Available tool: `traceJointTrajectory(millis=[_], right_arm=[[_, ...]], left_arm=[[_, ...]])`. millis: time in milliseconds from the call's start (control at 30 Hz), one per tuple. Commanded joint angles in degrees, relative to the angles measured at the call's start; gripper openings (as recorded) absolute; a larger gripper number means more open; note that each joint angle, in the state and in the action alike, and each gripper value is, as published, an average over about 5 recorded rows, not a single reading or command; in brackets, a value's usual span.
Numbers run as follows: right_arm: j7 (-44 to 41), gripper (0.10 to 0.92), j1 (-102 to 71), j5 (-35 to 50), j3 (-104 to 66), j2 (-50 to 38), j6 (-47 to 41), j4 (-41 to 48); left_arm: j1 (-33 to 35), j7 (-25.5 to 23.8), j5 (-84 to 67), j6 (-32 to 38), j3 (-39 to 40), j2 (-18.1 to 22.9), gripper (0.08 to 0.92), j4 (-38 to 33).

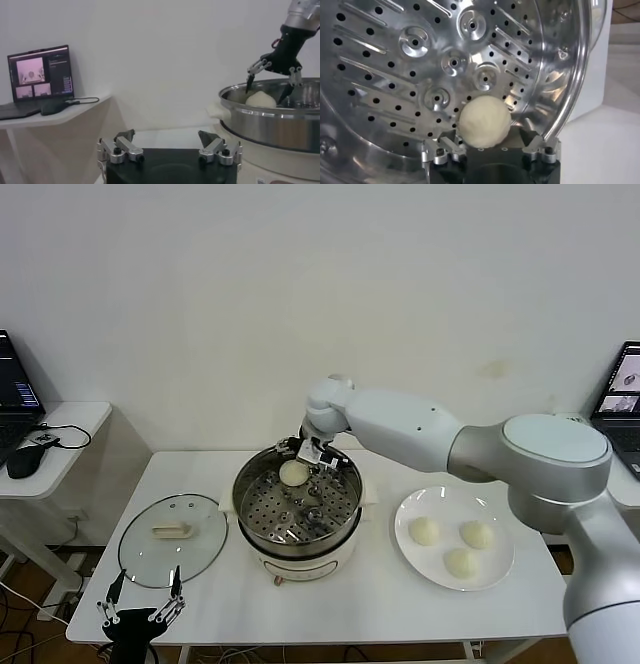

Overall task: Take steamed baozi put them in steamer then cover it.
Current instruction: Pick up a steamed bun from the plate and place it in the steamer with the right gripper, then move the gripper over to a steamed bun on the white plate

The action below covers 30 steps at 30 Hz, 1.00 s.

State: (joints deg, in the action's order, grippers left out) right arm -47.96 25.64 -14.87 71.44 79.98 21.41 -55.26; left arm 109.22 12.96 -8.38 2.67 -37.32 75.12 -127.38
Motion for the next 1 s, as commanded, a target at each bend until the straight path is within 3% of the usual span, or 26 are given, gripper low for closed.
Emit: traceJointTrajectory(millis=[33, 133, 367, 667, 1000], right_arm=[[-5.3, 0.823, 7.1, 12.9, 0.7, -7.2, -10.7, -9.3], [-8.2, 0.823, 10.2, 20.3, 0.2, -13.8, -21.9, -18.1], [-9.6, 0.823, 11.8, 24.1, -1.8, -30.7, -38.7, -31.2], [-9.6, 0.823, 6.9, 20.6, -1.8, -49.4, -43.4, -40.8], [-8.1, 0.823, -9.2, 14.1, -6.5, -52.8, -44.2, -40.2]], left_arm=[[0.1, -0.1, -0.1, -0.2, -0.1, -0.1, 0.823, -0.5], [0.1, -0.2, -0.3, -0.5, -0.2, -0.3, 0.823, -0.8], [-0.1, -0.5, -0.9, -1.1, -1.1, -0.8, 0.823, -1.0], [-0.4, -0.7, -1.1, -1.4, -1.4, -2.1, 0.823, -0.6], [-0.5, -1.0, -0.9, -2.0, -1.4, -2.0, 0.823, -0.5]])
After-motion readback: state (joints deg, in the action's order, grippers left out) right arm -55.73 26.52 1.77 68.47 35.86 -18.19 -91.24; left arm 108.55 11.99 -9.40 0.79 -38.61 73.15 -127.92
